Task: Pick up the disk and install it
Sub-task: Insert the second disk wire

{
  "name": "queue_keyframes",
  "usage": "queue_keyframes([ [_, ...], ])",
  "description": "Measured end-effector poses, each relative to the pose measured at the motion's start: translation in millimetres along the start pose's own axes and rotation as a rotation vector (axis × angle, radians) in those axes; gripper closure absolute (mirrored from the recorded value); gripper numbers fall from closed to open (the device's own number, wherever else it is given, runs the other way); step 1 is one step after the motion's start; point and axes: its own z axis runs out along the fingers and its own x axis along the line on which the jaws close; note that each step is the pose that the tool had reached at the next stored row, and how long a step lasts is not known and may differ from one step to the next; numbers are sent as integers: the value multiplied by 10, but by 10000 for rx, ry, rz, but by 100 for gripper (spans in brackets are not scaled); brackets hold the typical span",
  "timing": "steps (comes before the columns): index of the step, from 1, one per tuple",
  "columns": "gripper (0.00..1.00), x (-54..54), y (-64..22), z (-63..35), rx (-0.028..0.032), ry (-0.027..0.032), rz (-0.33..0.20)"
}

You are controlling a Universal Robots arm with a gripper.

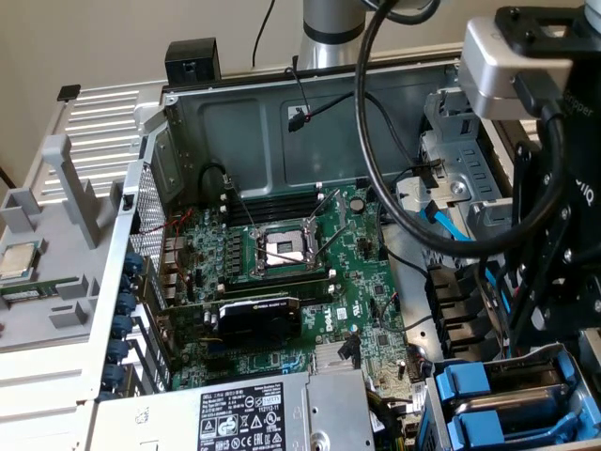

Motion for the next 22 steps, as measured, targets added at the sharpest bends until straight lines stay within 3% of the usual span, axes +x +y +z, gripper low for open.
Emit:
queue_keyframes([
  [3, 83, 34, -4, 2, -7, -70, -6],
  [6, 83, 70, -7, 6, -19, -212, -16],
  [8, 83, 74, -7, 5, -22, -250, -18],
  [12, 83, 74, -8, 6, -21, -265, -92],
  [17, 83, 74, -8, 8, 12, -229, -633],
  [22, 83, 74, -9, 8, 13, -227, -643],
])
